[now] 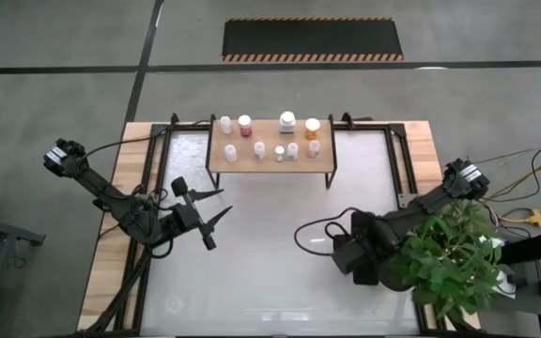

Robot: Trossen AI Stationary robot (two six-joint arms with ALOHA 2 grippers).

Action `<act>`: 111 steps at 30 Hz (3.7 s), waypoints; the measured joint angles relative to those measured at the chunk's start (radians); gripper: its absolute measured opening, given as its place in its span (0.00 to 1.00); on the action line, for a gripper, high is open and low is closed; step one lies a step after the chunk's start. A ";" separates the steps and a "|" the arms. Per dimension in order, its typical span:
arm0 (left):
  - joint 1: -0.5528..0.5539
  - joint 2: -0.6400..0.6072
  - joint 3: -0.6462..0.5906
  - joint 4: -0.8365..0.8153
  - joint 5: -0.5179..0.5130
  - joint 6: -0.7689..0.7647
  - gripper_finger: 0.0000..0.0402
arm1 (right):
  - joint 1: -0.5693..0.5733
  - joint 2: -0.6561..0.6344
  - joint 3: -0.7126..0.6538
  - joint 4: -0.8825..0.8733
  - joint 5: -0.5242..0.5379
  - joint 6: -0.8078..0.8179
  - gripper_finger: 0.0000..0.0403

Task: Pick and place medicine bottles onto shelf by color
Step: Put the green pill bottle on the shelf

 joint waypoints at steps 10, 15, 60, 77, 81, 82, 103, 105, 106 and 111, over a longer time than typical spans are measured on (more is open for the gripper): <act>0.000 0.000 -0.001 0.000 -0.001 0.000 0.49 | -0.002 0.053 -0.122 0.118 0.005 -0.082 0.79; 0.000 0.000 -0.001 -0.001 -0.002 0.000 0.49 | -0.001 0.079 -0.140 0.130 0.007 -0.103 0.76; 0.000 0.000 -0.002 0.000 0.000 0.000 0.49 | -0.460 0.290 0.813 0.206 0.296 -0.569 0.49; 0.000 0.000 -0.002 0.000 0.000 0.001 0.49 | -0.822 0.384 0.926 0.251 0.237 -0.557 0.49; 0.001 0.000 -0.002 0.000 0.000 0.002 0.49 | -0.862 0.410 0.925 0.247 0.237 -0.583 0.49; 0.001 0.000 -0.002 0.000 0.000 0.002 0.49 | -0.868 0.420 0.925 0.245 0.237 -0.590 0.49; 0.001 0.000 -0.002 -0.001 -0.001 0.011 0.49 | -0.879 0.504 0.925 0.186 0.296 -0.622 0.49; 0.001 0.000 -0.002 -0.001 -0.001 0.011 0.49 | -0.879 0.505 0.925 0.174 0.296 -0.622 0.49; 0.001 0.000 -0.002 -0.001 -0.001 0.011 0.49 | -0.879 0.506 0.925 0.168 0.295 -0.622 0.49; 0.001 0.000 -0.002 -0.001 -0.001 0.011 0.49 | -0.879 0.513 0.925 0.159 0.292 -0.634 0.50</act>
